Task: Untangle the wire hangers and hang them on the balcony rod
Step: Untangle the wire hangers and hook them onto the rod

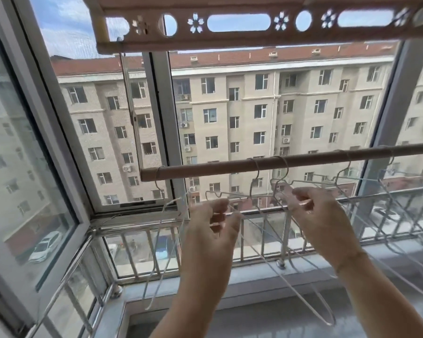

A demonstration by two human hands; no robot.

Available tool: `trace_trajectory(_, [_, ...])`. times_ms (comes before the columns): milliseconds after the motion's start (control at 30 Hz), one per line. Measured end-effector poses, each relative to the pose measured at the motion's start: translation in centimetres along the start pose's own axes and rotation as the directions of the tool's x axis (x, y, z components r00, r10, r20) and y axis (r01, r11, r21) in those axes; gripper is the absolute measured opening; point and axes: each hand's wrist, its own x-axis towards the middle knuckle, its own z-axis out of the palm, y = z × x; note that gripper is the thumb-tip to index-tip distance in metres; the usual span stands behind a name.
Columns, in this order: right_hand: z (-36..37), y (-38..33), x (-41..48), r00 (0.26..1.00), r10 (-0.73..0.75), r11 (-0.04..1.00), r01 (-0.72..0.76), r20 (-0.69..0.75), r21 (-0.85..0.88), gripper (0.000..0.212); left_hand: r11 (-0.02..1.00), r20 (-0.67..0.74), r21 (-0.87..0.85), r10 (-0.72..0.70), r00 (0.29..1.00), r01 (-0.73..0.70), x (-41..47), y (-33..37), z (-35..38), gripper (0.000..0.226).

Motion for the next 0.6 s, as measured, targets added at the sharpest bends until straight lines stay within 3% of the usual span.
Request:
trace_trajectory(133, [0.4,1.0,0.2,0.987,0.075,0.997,-0.069,0.145,-0.040,0.022,0.916,0.195,-0.147,-0.344,0.918,0.374,1.0,-1.5,4.6,0.030])
trace_trajectory(233, [0.8,1.5,0.1,0.979,0.103,0.994,-0.096,0.175,-0.047,0.015,0.814,0.250,-0.244,-0.472,0.845,0.527,1.7,-2.4,6.6,0.032])
trace_trajectory(367, [1.7,2.1,0.6,0.970,0.112,0.993,-0.100,0.217,-0.066,0.011,0.715,0.307,-0.371,-0.508,0.805,0.592,2.5,-2.0,7.6,0.019])
trace_trajectory(467, [2.3,2.1,0.8,0.965,0.091,0.996,-0.088,0.247,-0.023,0.006,0.735,0.303,-0.355,-0.494,0.815,0.578,2.7,-1.9,7.8,0.013])
trace_trajectory(600, [3.1,1.9,1.0,0.961,0.077,0.994,-0.096,0.266,0.057,0.019,0.717,0.283,-0.361,-0.524,0.803,0.596,3.3,-2.1,8.0,0.011])
